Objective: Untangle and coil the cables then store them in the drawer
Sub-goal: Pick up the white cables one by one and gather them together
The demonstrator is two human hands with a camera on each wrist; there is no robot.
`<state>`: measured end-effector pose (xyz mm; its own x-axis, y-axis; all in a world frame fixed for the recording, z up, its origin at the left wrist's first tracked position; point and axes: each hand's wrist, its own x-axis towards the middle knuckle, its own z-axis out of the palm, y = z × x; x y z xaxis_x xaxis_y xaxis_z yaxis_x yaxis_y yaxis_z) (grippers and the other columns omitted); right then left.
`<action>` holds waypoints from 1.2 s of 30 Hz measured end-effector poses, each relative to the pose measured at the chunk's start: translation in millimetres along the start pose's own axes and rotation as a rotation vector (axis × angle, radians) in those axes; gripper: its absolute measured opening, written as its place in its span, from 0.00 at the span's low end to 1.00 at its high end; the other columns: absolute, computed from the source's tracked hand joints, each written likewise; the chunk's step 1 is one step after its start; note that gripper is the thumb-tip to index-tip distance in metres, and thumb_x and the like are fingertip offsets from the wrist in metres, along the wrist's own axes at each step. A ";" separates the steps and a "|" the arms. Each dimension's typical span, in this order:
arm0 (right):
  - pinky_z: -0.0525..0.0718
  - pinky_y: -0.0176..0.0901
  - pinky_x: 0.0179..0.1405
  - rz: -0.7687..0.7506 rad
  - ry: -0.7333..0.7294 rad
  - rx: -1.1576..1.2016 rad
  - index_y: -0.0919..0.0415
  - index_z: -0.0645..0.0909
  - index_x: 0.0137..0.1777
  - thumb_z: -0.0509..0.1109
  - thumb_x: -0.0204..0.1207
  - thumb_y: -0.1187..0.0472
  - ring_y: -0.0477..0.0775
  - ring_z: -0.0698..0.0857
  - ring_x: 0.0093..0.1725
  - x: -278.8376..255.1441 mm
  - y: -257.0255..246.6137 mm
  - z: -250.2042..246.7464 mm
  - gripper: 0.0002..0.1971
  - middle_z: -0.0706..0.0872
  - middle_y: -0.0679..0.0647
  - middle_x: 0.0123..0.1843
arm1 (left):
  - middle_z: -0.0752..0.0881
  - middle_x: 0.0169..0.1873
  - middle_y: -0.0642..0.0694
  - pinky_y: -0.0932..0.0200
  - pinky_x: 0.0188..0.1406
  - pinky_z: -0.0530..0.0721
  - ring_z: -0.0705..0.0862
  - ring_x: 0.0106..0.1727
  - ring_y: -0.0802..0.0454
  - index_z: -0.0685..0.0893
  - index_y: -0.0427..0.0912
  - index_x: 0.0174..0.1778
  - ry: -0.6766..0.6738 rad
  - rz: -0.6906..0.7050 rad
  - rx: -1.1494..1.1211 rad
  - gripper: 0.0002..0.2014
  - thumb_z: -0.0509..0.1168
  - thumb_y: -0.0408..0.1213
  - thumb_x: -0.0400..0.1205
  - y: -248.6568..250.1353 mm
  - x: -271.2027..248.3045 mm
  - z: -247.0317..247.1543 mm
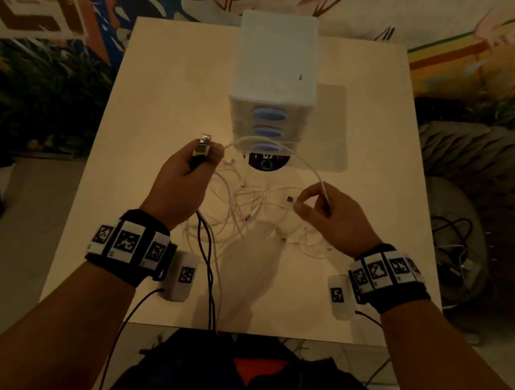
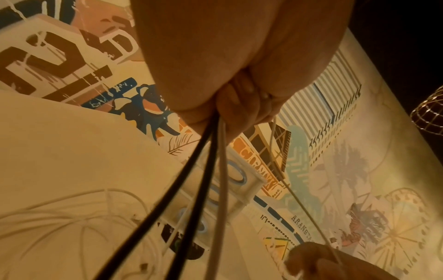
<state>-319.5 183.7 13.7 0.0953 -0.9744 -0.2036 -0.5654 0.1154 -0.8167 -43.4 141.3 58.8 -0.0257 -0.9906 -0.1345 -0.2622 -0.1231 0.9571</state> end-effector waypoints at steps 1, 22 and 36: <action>0.74 0.32 0.34 -0.012 -0.045 -0.031 0.46 0.83 0.53 0.74 0.78 0.43 0.40 0.78 0.30 0.6 -4.7 6.0 0.10 0.80 0.44 0.32 | 0.74 0.20 0.58 0.55 0.30 0.70 0.68 0.25 0.56 0.84 0.55 0.44 -0.034 -0.010 -0.022 0.10 0.60 0.47 0.90 3.1 -1.7 1.6; 0.80 0.39 0.47 -0.105 -0.069 -0.011 0.51 0.87 0.57 0.69 0.84 0.51 0.46 0.86 0.44 46.0 -40.2 105.3 0.08 0.91 0.48 0.50 | 0.65 0.21 0.54 0.63 0.19 0.62 0.60 0.20 0.57 0.80 0.41 0.48 -0.308 0.016 -0.163 0.16 0.52 0.43 0.93 16.3 -11.9 -11.6; 0.87 0.56 0.54 0.106 -0.127 0.063 0.59 0.79 0.58 0.63 0.87 0.55 0.47 0.88 0.44 57.3 4.1 104.0 0.09 0.91 0.45 0.45 | 0.88 0.51 0.38 0.50 0.49 0.80 0.85 0.50 0.41 0.88 0.39 0.57 -0.468 -0.263 0.879 0.16 0.64 0.48 0.88 -59.4 3.8 -32.2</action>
<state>-231.2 148.4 -57.4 0.1433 -0.9244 -0.3535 -0.5259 0.2315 -0.8185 3.1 142.9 9.7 -0.1894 -0.7932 -0.5788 -0.9221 -0.0589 0.3825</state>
